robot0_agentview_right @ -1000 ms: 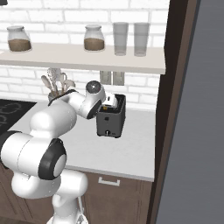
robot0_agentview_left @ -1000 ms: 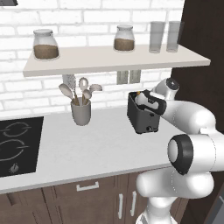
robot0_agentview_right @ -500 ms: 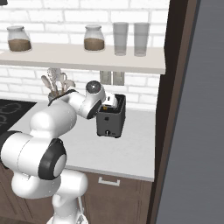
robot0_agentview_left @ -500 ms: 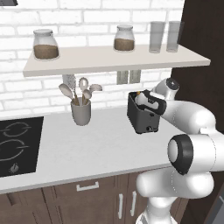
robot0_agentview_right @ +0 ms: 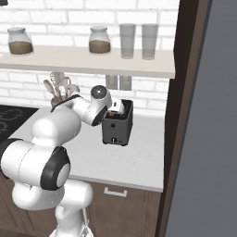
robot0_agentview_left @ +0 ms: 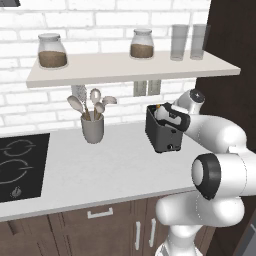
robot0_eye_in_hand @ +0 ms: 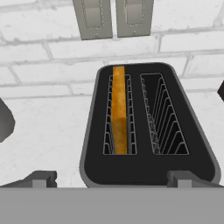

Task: Start the toaster. Once the lever pops up, take the bread to the plate on the dining counter.

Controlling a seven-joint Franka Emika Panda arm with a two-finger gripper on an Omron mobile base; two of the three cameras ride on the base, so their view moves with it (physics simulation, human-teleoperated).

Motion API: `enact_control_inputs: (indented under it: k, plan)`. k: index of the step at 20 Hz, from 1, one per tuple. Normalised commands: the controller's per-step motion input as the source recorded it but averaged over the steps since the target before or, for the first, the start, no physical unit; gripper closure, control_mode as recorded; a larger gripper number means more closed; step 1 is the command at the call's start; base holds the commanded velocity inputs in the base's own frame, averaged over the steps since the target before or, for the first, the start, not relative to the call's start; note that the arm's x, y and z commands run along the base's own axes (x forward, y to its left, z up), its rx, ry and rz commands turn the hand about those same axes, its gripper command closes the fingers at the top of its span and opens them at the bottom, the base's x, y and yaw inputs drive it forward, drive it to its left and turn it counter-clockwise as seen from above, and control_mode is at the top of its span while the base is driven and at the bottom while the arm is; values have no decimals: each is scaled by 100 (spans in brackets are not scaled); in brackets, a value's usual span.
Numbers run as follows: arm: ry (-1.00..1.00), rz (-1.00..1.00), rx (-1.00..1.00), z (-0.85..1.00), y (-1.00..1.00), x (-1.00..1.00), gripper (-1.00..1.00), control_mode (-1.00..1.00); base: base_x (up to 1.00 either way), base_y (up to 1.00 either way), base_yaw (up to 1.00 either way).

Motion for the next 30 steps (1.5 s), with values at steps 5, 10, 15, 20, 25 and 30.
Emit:
enact_control_inputs:
  k: [5,10,15,20,25,30]
  plan:
    - [0,0,0,0,0,0,-100,-100,0,0,0]
    - [0,0,0,0,0,0,-100,-100,0,0,0]
    - [0,0,0,0,0,0,-100,-100,0,0,0]
    - [0,0,0,0,0,0,-100,-100,0,0,0]
    - [0,0,0,0,0,0,-100,-100,0,0,0]
    - [0,0,0,0,0,0,-100,-100,0,0,0]
